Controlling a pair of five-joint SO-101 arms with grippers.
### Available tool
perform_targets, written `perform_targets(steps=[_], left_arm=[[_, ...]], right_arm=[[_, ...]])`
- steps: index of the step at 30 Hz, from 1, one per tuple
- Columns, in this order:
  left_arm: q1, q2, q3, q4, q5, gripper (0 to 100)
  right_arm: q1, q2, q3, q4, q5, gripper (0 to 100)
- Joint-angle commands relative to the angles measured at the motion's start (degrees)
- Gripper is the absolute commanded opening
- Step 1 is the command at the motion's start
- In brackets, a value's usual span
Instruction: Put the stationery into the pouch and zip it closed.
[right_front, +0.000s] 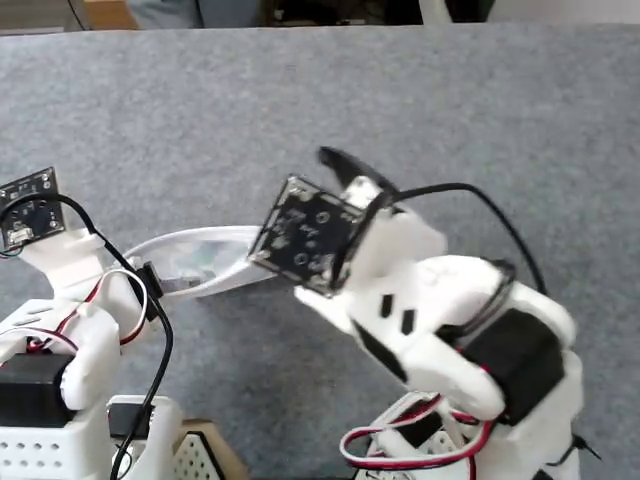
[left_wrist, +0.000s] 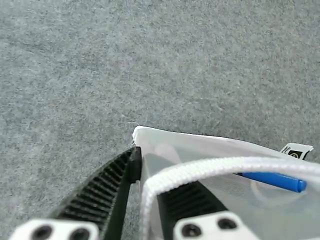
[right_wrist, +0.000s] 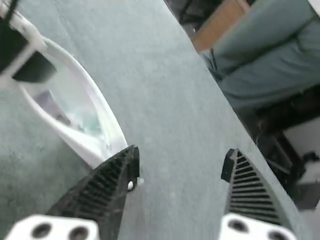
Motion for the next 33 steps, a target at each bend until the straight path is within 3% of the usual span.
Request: perform_targets(steps=[1,5,14,20,23,33], left_arm=[[-1.19,1.32,4.09,-0.97,-0.79,3],[-1.19,1.23,3.82,-1.05,-0.79,3],[-1.19,1.05,3.82,-1.05,-0.79,3],[-1.10,0.97,4.18,-0.79,-0.88,3],[-1.10,0.97,4.18,-0.53,-4.57,3],[-1.19,0.97,4.18,-0.53,-8.97,3]], right_arm=[[2.99,-0.84,-2.86,5.45,0.26,26.6],[1.93,-0.57,-0.31,9.32,-2.11,26.6],[-11.08,-0.66,14.73,9.23,-3.25,26.7],[-11.16,-0.48,15.16,2.20,-0.09,26.6],[-10.99,-0.40,15.16,-0.79,3.08,26.6],[-8.00,10.24,14.73,-2.99,11.43,26.6]])
